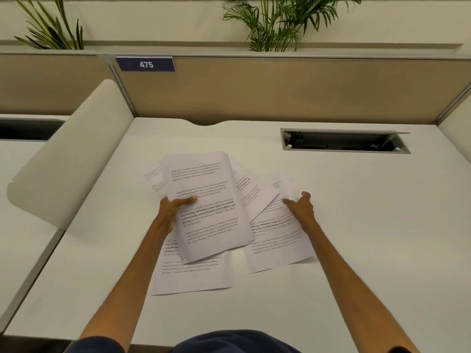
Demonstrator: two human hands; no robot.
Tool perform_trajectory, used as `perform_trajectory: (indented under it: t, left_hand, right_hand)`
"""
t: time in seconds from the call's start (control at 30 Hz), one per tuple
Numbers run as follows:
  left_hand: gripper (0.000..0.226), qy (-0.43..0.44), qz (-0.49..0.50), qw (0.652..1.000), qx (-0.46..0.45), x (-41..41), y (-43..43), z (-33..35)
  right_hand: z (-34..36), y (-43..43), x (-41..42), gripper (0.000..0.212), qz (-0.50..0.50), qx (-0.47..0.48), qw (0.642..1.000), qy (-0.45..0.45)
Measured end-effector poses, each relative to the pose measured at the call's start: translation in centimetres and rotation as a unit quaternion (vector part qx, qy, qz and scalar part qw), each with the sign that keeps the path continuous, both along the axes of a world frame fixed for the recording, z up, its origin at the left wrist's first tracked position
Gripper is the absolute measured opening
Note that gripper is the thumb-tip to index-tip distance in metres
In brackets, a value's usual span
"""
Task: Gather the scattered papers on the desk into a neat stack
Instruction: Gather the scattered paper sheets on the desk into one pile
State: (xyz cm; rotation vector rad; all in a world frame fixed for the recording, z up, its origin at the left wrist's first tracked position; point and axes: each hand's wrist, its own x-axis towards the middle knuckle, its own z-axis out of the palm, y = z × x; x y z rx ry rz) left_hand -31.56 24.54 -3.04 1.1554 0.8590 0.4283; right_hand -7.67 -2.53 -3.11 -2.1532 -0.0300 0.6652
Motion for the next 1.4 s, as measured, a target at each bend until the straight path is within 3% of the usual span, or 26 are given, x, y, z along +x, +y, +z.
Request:
perform_trajectory:
  t: [0.13, 0.4, 0.67, 0.8, 0.93, 1.03, 1.13, 1.23, 1.4]
  left_hand:
    - [0.066, -0.007, -0.009, 1.0, -0.002, 0.5, -0.1, -0.3]
    - [0.067, 0.002, -0.008, 1.0, -0.012, 1.3, 0.3, -1.1]
    - [0.058, 0.037, -0.011, 0.998, -0.042, 2.8, 0.4, -1.5]
    - [0.054, 0.045, -0.008, 0.998, -0.046, 3.2, 0.0, -1.6]
    - [0.055, 0.058, -0.002, 0.997, -0.053, 3.3, -0.2, -2.1]
    - [0.06, 0.072, -0.007, 0.995, -0.072, 3.3, -0.5, -2.3]
    - [0.053, 0.09, 0.0, 0.992, -0.089, 3.5, -1.0, -1.9]
    - [0.044, 0.099, 0.013, 0.99, -0.098, 3.9, -1.1, -1.3]
    - [0.077, 0.001, 0.019, 0.987, -0.158, 4.1, -1.3, -0.1]
  right_hand:
    - [0.5, 1.8, 1.5, 0.074, 0.031, 0.023, 0.999, 0.016]
    - [0.6, 5.6, 3.9, 0.057, 0.151, -0.018, 0.987, -0.043]
    - [0.5, 7.8, 5.0, 0.067, 0.176, -0.071, 0.98, -0.065]
    - [2.1, 7.7, 5.7, 0.041, 0.145, -0.083, 0.979, -0.118]
    - [6.1, 7.1, 6.9, 0.014, 0.08, -0.036, 0.978, -0.19]
    - [9.7, 6.9, 7.2, 0.012, 0.04, 0.016, 0.97, -0.241]
    - [13.0, 6.7, 6.6, 0.015, 0.006, 0.091, 0.955, -0.284]
    - [15.3, 6.4, 5.9, 0.031, -0.058, 0.163, 0.94, -0.293]
    - [14.2, 6.4, 5.5, 0.044, -0.1, 0.272, 0.938, -0.191]
